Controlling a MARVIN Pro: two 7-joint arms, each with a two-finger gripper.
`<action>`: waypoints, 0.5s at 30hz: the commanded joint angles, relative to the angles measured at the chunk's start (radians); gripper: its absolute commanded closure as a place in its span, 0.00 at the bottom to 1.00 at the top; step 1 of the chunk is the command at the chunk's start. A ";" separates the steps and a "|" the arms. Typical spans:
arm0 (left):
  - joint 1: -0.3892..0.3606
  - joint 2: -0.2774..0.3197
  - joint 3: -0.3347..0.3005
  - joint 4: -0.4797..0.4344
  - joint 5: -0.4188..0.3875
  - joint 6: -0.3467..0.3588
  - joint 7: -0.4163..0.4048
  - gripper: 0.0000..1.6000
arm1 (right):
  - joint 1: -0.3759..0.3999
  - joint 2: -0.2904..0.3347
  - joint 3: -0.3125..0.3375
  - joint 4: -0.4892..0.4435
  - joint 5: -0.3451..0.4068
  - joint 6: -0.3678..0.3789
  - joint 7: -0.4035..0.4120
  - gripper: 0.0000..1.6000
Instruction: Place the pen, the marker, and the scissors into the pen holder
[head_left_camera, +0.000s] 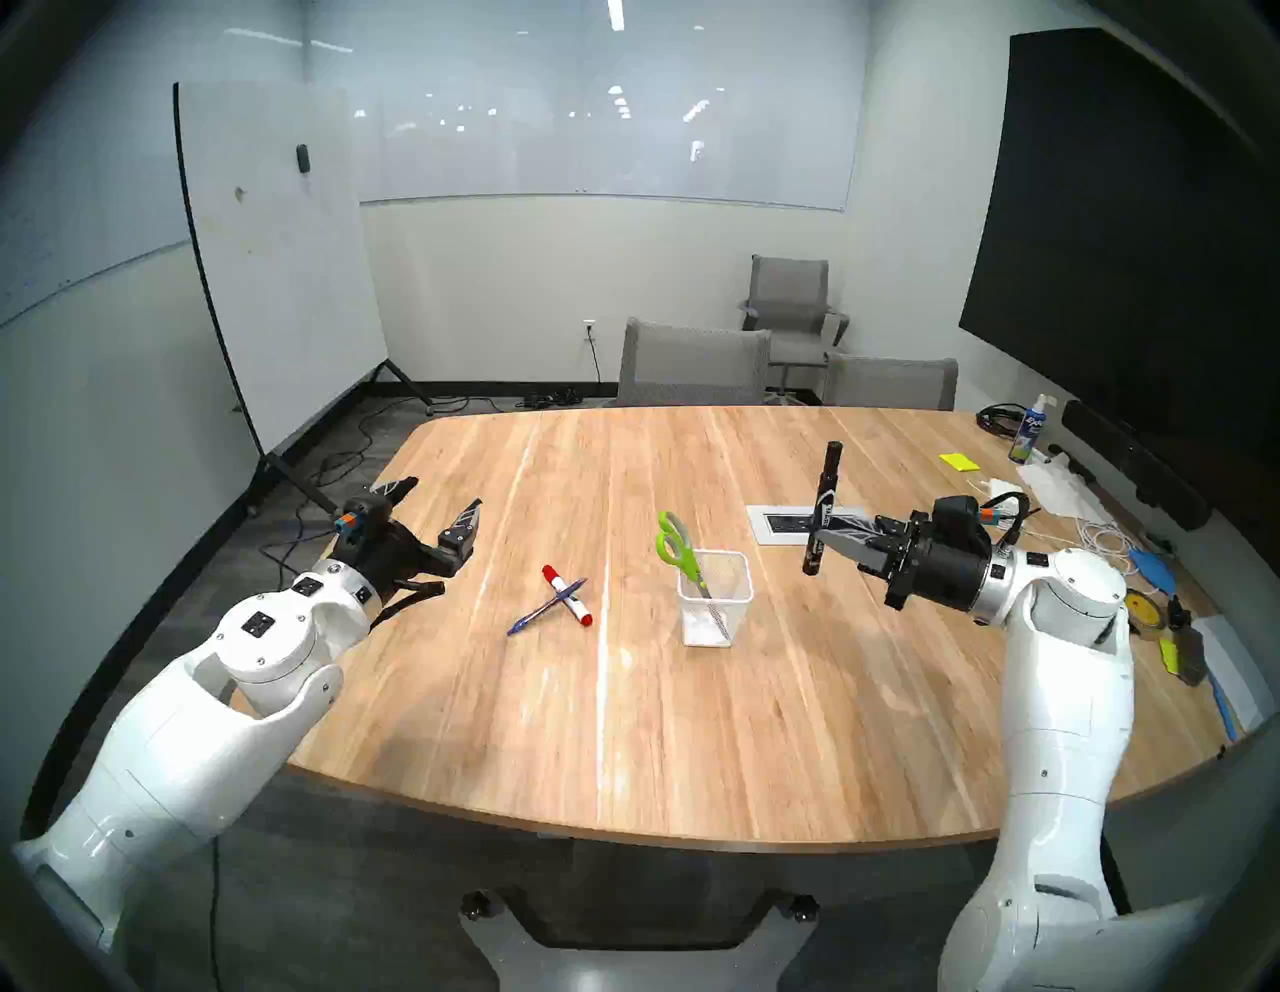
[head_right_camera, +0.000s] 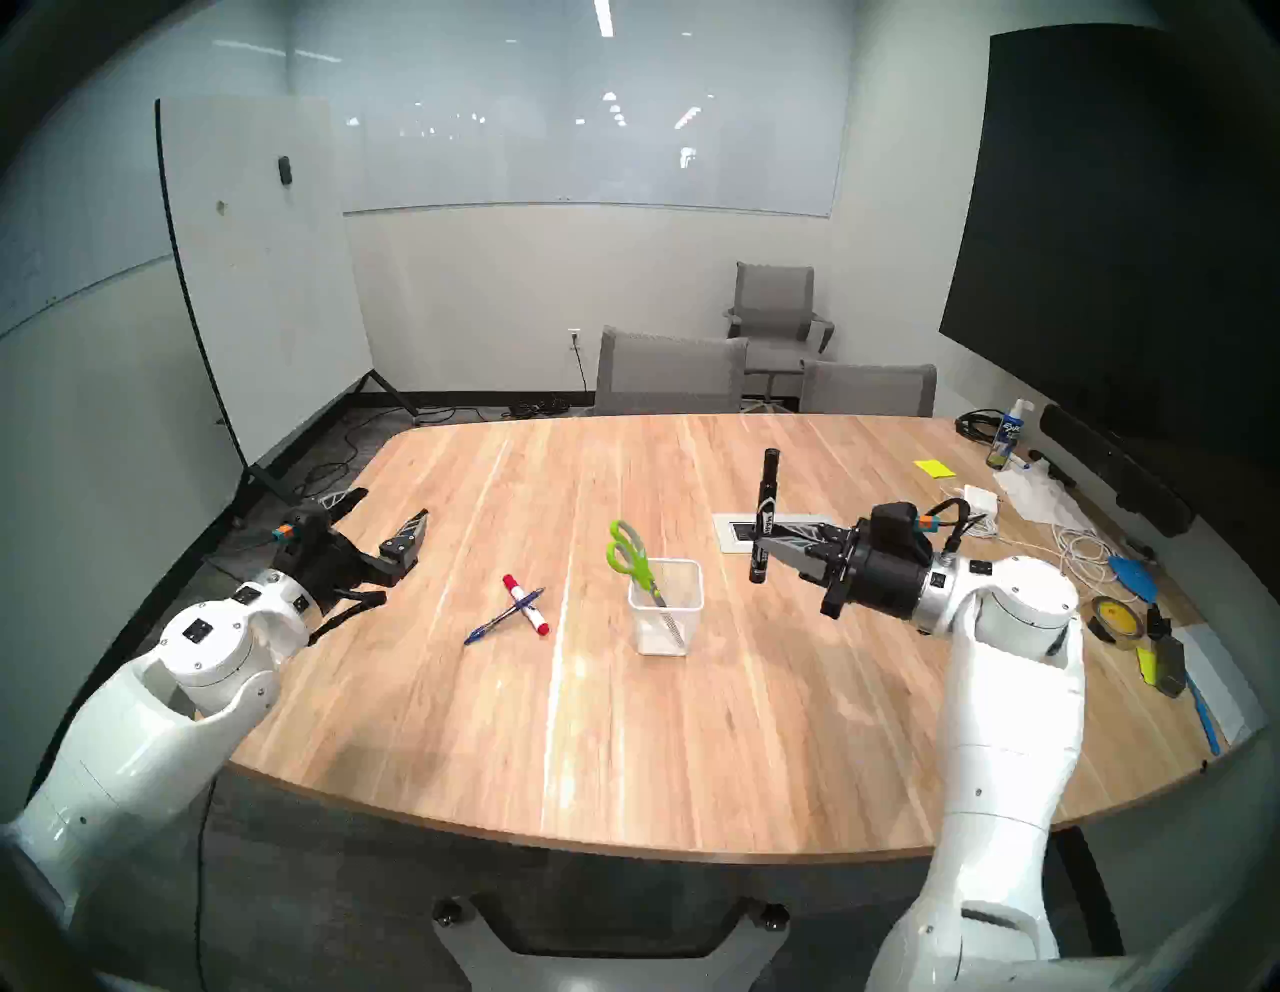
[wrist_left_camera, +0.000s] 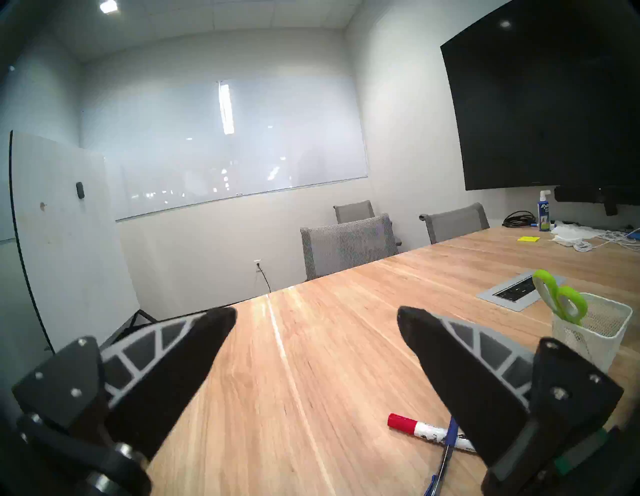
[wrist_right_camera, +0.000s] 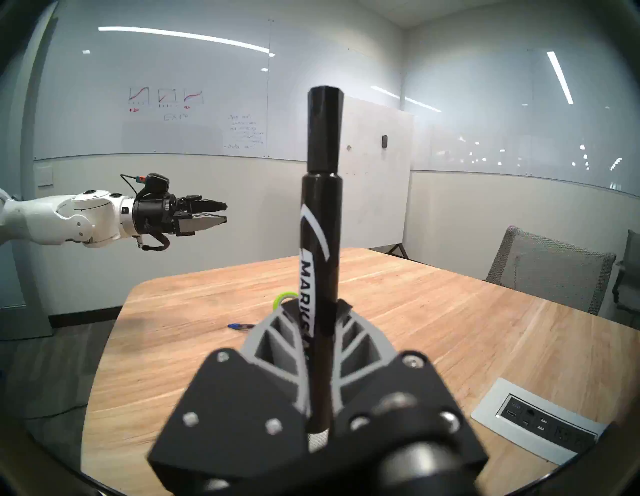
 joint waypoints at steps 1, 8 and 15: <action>-0.009 0.002 -0.009 -0.020 -0.001 -0.010 -0.002 0.00 | 0.027 -0.005 0.005 -0.006 0.012 0.010 -0.005 1.00; -0.010 0.003 -0.009 -0.020 -0.002 -0.010 -0.002 0.00 | 0.033 -0.017 -0.003 0.005 0.009 0.016 -0.011 1.00; -0.010 0.004 -0.008 -0.020 -0.002 -0.011 -0.001 0.00 | 0.050 -0.028 -0.030 0.020 -0.009 0.023 -0.036 1.00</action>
